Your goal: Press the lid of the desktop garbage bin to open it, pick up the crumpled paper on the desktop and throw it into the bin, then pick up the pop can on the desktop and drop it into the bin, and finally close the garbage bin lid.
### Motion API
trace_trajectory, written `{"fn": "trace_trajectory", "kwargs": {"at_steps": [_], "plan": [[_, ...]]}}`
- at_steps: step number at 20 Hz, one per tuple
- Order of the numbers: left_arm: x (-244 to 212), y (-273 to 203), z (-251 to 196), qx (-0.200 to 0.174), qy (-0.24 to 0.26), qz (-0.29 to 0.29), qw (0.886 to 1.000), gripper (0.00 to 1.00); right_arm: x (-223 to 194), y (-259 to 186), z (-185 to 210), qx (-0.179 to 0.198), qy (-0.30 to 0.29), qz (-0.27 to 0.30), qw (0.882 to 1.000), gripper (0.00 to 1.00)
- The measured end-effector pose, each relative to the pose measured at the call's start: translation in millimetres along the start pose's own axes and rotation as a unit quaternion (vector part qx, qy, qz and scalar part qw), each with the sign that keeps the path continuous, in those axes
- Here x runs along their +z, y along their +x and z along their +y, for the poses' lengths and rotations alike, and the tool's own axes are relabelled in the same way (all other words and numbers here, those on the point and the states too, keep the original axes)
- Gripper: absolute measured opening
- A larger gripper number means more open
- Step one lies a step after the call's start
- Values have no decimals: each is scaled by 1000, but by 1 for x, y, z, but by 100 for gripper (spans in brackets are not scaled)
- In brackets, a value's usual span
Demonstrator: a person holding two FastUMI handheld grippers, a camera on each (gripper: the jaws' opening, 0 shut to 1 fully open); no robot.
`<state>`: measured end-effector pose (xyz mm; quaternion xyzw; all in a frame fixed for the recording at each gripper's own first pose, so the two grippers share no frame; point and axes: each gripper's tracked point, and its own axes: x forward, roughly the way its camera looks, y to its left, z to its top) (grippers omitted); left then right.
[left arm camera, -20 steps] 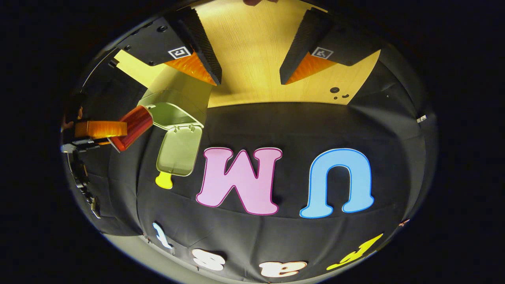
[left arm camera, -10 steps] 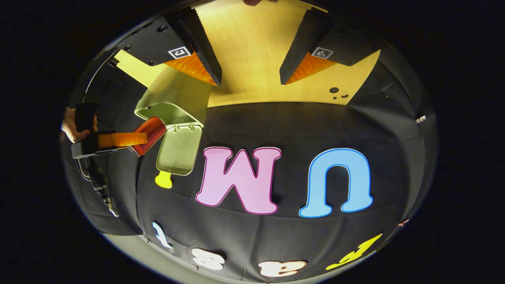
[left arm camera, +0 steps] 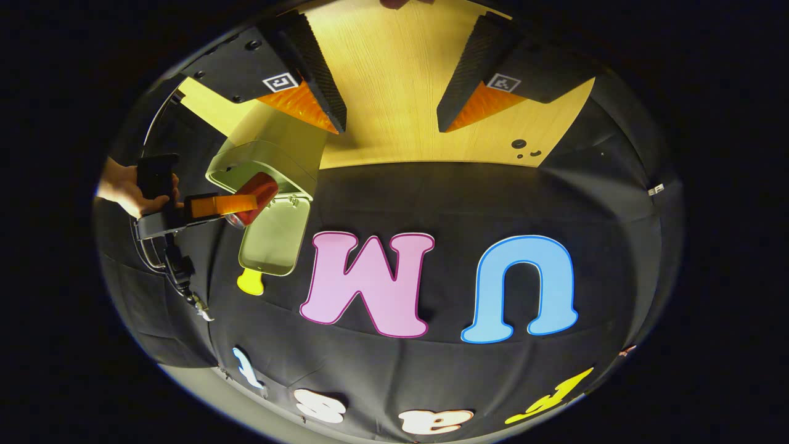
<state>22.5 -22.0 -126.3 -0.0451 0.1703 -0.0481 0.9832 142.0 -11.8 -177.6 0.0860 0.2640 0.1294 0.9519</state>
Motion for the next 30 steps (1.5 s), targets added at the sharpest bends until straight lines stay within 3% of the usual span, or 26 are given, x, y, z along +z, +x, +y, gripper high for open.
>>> {"fn": "trace_trajectory", "kwargs": {"at_steps": [7, 18, 30], "plan": [[-1, 1, 6, 9, -2, 2, 1000, 95, -13, 40, 0, -3, 14, 34, 999, 82], [-3, 6, 11, 17, -7, 6, 1000, 95, -14, 65, -17, -29, 51, 41, 997, 84], [-2, 4, 6, 7, -6, 4, 1000, 95, 2, 12, -10, -25, 1, 5, 1000, 84]]}}
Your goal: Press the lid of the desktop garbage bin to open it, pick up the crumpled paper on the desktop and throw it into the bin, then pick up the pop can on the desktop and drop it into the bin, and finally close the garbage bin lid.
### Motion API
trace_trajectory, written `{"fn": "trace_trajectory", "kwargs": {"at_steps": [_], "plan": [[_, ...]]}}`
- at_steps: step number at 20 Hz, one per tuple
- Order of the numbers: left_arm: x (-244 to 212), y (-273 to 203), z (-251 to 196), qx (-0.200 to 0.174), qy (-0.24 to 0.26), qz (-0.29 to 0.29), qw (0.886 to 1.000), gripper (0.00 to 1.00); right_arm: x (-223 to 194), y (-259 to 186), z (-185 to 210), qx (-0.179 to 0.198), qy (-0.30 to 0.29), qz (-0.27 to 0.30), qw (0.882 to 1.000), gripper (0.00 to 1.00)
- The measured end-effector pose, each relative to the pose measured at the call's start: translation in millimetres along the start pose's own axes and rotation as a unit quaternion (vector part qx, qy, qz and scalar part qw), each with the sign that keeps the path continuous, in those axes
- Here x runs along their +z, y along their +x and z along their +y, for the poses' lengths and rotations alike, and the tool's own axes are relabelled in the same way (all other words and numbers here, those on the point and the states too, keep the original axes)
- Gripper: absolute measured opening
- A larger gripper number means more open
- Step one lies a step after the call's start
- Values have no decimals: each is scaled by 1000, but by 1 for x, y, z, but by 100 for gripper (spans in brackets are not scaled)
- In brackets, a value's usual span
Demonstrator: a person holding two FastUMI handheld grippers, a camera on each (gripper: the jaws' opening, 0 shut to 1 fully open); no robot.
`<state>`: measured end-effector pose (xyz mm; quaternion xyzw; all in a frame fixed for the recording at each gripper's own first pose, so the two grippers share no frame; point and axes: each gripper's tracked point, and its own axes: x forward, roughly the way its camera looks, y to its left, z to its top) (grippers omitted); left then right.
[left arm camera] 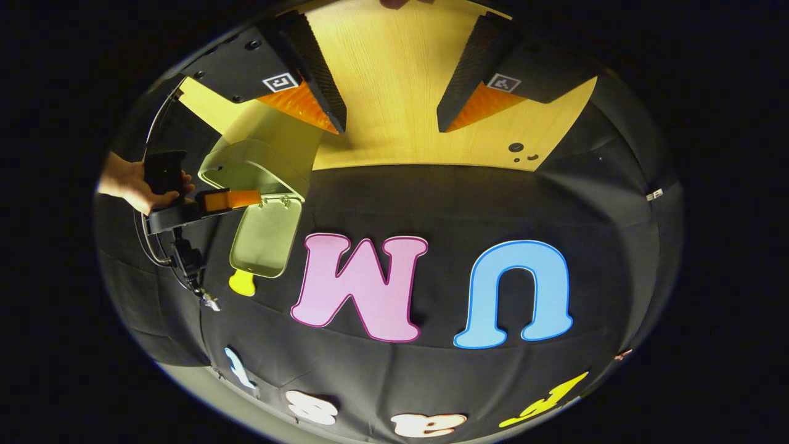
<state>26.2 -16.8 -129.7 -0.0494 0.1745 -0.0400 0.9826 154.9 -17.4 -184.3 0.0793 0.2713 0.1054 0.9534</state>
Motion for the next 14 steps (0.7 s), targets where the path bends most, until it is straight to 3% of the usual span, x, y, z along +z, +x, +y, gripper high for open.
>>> {"fn": "trace_trajectory", "kwargs": {"at_steps": [6, 14], "plan": [[2, -1, -12, -19, 0, -4, 1000, 95, 21, -31, 0, -1, 11, -39, 999, 87], [4, 17, -37, -60, 4, -2, 998, 96, 89, -61, -11, -16, 7, -127, 992, 93]]}}
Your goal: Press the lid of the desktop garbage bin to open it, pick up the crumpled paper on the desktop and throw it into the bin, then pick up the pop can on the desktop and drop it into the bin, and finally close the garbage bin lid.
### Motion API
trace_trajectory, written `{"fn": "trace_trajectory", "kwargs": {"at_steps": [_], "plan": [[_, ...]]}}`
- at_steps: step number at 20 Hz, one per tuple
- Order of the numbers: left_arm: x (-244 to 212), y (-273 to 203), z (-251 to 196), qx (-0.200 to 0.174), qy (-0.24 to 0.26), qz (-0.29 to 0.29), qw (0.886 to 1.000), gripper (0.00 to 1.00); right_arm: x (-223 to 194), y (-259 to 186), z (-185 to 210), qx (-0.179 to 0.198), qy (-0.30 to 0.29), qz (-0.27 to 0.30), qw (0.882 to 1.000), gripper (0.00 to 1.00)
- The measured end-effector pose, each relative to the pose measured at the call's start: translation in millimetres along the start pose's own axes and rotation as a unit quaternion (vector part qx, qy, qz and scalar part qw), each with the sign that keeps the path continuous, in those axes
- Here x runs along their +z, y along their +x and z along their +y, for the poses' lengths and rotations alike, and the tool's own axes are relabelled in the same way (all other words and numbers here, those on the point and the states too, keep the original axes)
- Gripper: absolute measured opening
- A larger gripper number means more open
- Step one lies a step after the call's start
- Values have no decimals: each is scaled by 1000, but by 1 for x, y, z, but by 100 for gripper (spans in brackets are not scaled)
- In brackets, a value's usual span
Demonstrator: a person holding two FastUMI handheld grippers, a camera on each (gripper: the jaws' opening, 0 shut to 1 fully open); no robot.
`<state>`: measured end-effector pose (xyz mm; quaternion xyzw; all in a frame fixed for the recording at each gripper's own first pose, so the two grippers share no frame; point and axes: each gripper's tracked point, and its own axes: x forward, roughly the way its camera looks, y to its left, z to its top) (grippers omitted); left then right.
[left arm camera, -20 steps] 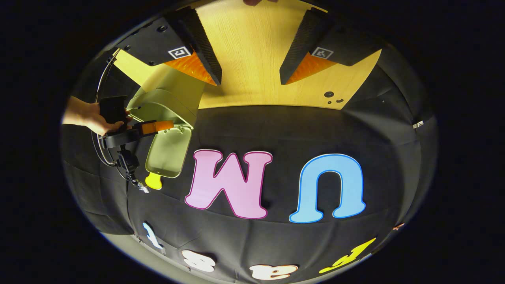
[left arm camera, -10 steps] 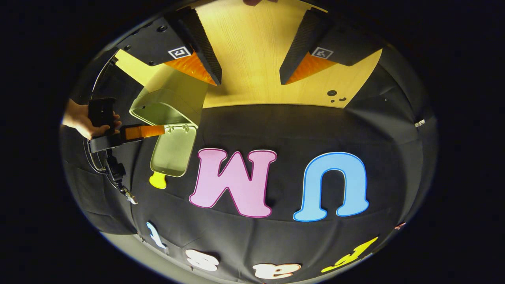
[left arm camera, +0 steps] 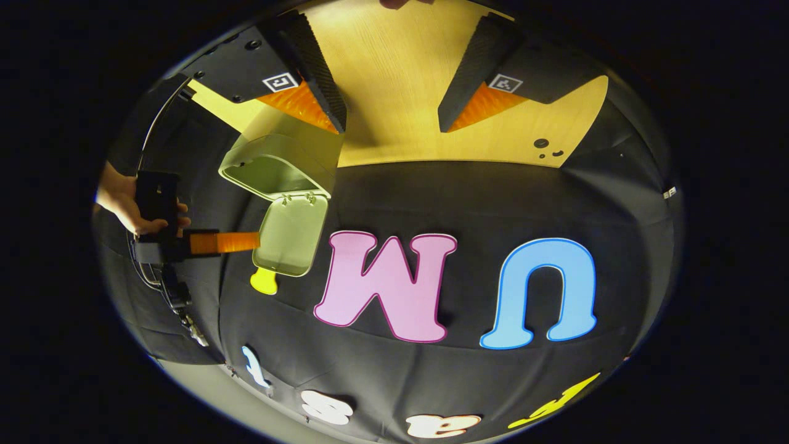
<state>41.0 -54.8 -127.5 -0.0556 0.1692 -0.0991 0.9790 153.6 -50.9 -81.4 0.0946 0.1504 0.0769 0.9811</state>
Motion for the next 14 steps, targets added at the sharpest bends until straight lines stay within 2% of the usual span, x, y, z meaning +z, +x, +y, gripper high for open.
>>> {"fn": "trace_trajectory", "kwargs": {"at_steps": [7, 14], "plan": [[9, 17, -28, -40, 16, -2, 999, 96, 60, -10, -16, -19, -1, -65, 998, 93], [7, 13, -43, -52, 20, 0, 998, 96, 109, -7, -34, -26, 2, -117, 993, 93]]}}
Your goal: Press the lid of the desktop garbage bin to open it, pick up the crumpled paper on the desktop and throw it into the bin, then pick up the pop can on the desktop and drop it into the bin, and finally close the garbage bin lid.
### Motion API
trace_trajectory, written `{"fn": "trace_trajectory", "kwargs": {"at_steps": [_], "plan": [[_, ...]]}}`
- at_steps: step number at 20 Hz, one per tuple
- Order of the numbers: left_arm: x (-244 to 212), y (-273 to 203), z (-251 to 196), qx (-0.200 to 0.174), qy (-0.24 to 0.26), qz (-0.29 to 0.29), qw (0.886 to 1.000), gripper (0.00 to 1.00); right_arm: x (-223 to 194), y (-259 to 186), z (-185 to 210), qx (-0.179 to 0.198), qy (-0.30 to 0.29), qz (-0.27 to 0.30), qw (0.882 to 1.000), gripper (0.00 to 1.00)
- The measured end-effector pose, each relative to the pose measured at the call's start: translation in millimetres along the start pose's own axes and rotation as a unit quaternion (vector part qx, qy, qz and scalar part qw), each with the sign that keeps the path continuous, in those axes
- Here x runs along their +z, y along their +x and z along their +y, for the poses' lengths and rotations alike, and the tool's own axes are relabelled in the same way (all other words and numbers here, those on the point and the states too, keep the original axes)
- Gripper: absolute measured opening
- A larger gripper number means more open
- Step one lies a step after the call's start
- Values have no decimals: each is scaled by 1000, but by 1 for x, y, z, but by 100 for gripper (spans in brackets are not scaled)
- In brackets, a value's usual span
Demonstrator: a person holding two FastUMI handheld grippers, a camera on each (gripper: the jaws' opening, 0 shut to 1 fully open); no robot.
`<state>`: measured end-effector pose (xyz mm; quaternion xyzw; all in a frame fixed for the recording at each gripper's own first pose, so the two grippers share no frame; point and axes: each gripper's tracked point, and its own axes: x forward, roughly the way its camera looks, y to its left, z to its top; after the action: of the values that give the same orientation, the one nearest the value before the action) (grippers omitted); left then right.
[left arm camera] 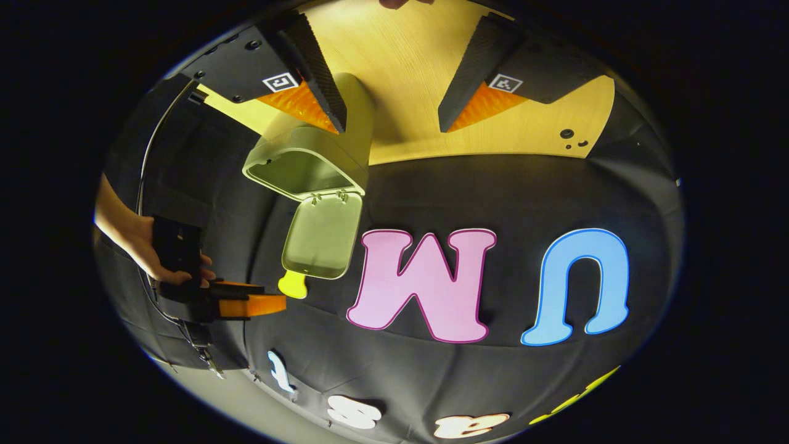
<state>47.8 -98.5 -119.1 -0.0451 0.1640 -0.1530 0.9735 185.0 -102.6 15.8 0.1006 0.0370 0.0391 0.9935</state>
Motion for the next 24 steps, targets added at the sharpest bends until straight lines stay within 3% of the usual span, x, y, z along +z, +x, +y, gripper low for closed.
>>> {"fn": "trace_trajectory", "kwargs": {"at_steps": [5, 15, 24], "plan": [[-2, -4, 3, 8, -11, 0, 1000, 96, 12, 26, -15, -9, -1, -6, 1000, 93], [-4, -14, 22, 38, -20, -2, 999, 96, -29, 88, -18, -14, -2, 40, 999, 93], [-7, -19, 32, 52, -27, 0, 998, 96, -47, 114, -14, -10, 10, 61, 998, 93]]}}
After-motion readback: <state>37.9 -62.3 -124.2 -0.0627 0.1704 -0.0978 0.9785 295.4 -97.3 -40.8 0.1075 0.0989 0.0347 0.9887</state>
